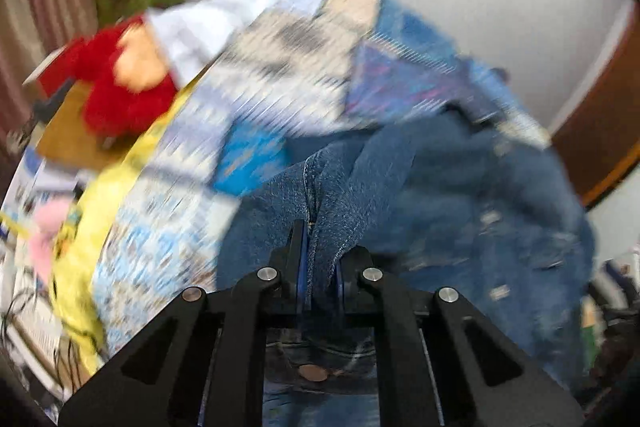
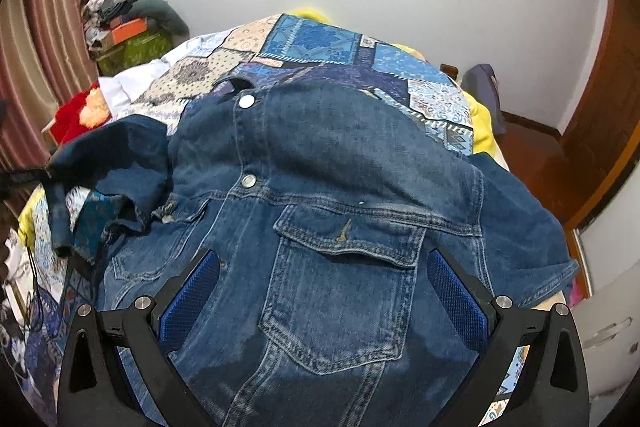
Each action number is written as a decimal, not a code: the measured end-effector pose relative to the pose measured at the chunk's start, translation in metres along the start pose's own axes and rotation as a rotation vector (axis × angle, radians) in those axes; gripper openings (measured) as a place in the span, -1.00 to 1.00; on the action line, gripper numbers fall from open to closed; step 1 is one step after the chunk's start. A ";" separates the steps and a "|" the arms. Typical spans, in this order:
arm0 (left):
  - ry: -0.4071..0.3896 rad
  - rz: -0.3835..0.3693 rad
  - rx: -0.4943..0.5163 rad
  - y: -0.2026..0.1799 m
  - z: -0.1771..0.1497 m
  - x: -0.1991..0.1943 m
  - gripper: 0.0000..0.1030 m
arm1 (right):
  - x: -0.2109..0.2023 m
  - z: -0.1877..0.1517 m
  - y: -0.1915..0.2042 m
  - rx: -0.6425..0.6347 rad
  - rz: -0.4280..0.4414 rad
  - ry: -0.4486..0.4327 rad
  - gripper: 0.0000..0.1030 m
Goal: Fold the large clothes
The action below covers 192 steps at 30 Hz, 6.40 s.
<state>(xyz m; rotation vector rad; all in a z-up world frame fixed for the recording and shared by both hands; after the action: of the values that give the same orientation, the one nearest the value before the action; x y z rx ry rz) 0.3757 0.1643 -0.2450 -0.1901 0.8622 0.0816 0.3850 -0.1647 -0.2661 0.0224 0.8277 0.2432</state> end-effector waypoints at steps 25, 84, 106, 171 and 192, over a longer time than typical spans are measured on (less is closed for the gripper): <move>0.184 -0.138 0.374 -0.233 -0.023 0.067 -0.48 | -0.010 -0.005 -0.039 0.047 0.083 0.061 1.00; 0.241 -0.233 0.302 -0.203 -0.076 0.079 0.36 | 0.014 0.013 -0.078 0.076 0.092 0.211 -0.34; 0.177 -0.303 0.344 -0.337 -0.030 0.083 -0.73 | -0.022 -0.013 -0.142 0.063 -0.045 0.134 -0.34; 0.168 0.121 0.401 -0.035 -0.047 0.105 0.57 | 0.032 -0.023 -0.085 0.286 0.184 0.268 1.00; 0.268 -0.053 0.347 -0.105 -0.079 0.142 0.69 | 0.075 -0.014 -0.065 0.017 -0.095 0.261 0.23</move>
<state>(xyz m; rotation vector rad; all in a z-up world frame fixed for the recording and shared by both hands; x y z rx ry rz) 0.4243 0.0453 -0.3896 0.1042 1.1221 -0.1459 0.4368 -0.2126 -0.3370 -0.0328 1.0873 0.1511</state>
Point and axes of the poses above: each gripper's, at about its wrist camera, not at the fingertips, and x roughly the way its jaws point, y to its left, z to its top, the point moved 10 cm from there along x, roughly the way its jaws point, and after that the axes turned 5 degrees about x, right-handed, at the moved point
